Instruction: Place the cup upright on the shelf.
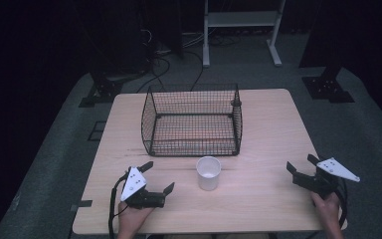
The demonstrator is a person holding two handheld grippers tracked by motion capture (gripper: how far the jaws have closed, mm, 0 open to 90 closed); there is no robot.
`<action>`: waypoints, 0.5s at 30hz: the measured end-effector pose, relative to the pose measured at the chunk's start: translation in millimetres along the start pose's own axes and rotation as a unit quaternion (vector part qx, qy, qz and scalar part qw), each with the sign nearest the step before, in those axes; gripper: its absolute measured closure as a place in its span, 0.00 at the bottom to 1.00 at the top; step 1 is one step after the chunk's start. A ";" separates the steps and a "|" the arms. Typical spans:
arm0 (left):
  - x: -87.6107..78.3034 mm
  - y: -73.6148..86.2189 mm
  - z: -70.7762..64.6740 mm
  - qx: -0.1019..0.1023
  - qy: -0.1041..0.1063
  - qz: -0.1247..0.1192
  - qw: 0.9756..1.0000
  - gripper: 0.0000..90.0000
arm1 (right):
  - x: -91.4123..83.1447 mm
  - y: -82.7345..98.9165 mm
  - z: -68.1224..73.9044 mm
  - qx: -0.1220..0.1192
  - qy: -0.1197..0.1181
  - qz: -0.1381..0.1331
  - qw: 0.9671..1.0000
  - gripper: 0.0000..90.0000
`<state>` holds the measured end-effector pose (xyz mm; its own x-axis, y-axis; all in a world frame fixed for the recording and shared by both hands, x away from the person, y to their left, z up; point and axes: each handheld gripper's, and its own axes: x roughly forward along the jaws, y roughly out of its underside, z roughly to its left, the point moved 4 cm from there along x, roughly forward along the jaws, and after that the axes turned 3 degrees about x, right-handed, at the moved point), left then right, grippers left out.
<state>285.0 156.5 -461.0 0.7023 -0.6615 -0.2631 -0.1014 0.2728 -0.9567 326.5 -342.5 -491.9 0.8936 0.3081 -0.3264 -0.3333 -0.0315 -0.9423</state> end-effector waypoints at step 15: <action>14.8 -5.2 -19.7 0.020 0.036 0.009 0.999 0.03 | 0.1 0.0 -0.1 0.001 0.000 0.000 1.000 0.14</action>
<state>282.1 131.5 -462.3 0.6481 -0.7041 -0.2902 -0.0848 0.3120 -0.9463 326.6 -342.6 -491.9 0.8938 0.3074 -0.3266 -0.3338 -0.0304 -0.9421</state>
